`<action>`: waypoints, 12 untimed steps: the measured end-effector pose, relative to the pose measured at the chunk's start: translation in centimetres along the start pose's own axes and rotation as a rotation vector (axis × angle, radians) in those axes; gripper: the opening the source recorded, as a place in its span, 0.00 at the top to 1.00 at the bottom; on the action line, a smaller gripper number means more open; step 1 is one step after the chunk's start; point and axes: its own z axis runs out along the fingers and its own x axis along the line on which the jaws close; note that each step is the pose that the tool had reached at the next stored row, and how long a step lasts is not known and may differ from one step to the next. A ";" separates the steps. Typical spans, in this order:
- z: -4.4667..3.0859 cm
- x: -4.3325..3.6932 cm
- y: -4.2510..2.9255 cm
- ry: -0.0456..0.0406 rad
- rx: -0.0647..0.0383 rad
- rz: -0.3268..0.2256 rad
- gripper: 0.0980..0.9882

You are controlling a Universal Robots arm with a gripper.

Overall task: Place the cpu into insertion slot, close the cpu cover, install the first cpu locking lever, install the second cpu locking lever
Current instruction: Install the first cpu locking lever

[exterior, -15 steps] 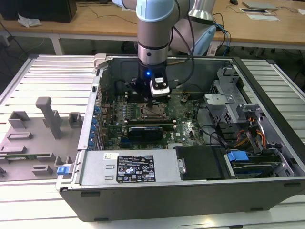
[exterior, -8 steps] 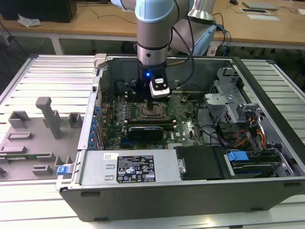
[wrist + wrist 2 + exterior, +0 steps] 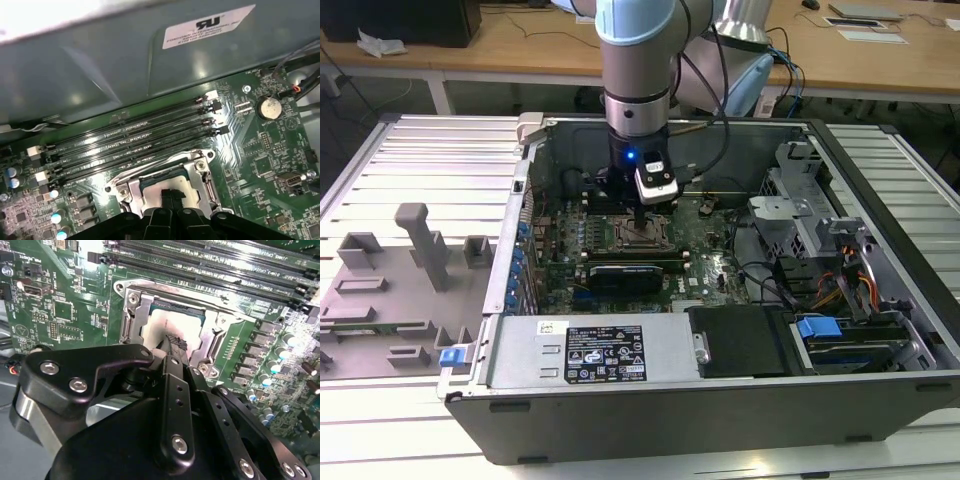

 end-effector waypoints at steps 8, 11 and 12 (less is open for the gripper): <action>-1.60 -0.13 0.09 0.0124 0.005 0.000 0.99; -1.62 -0.20 -0.09 0.0127 0.005 0.000 0.99; -1.62 -0.24 -0.22 0.0126 0.005 0.000 0.99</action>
